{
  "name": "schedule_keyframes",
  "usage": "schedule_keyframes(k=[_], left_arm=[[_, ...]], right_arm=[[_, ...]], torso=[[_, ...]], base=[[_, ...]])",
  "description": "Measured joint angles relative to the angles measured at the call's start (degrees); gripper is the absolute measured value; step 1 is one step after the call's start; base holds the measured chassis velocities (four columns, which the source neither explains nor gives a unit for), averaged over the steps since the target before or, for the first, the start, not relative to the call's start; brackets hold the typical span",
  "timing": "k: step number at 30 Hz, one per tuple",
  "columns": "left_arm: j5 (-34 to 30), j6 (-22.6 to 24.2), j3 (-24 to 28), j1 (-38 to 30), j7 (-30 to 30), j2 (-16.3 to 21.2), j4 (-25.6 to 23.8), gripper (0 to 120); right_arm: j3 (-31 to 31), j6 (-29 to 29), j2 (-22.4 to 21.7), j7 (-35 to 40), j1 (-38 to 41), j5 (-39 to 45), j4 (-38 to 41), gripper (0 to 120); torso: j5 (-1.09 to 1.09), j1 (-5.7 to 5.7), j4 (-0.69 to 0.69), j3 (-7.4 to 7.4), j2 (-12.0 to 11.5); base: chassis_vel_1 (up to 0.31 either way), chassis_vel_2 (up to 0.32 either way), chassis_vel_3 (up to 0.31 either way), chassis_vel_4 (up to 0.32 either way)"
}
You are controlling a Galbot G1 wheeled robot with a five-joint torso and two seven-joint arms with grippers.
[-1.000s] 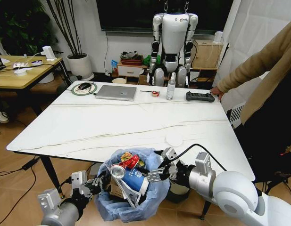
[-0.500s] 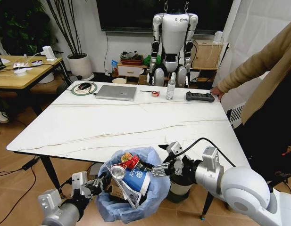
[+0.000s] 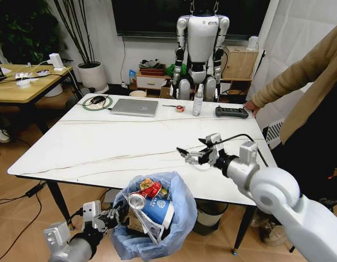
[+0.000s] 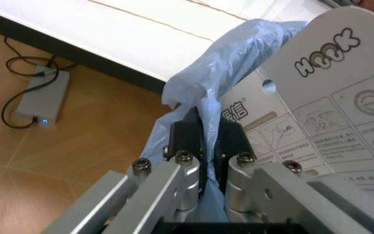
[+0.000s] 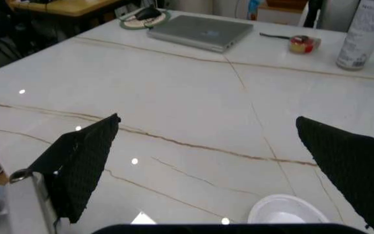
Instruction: Pick up the trash bin and place the trash from the table into it.
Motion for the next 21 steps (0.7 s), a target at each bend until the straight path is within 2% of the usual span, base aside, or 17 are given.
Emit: schedule_keyframes(k=[5,10,21], left_arm=[[0.0,0.0,0.0,0.1,0.0,0.0,0.0,0],[0.1,0.0,-0.4,0.4,0.0,-0.1,-0.1,0],[-0.2,0.0,-0.6,0.2,0.0,0.1,-0.1,0]], right_arm=[[-1.1,-0.7,1.2,-0.9,1.4,-1.0,-3.7,100],[-3.6,-1.1,2.3,-4.8,1.0,-7.1,-10.5,100],[-5.0,0.4,3.1,-7.7,-0.1,-13.4,-15.3,100]], torso=[[0.00,0.00,0.01,0.00,0.0],[0.00,0.00,0.00,0.00,0.0],[-0.01,-0.01,0.00,0.00,0.0]], base=[[0.000,0.000,0.000,0.000],[0.000,0.000,0.000,0.000],[0.000,0.000,0.000,0.000]])
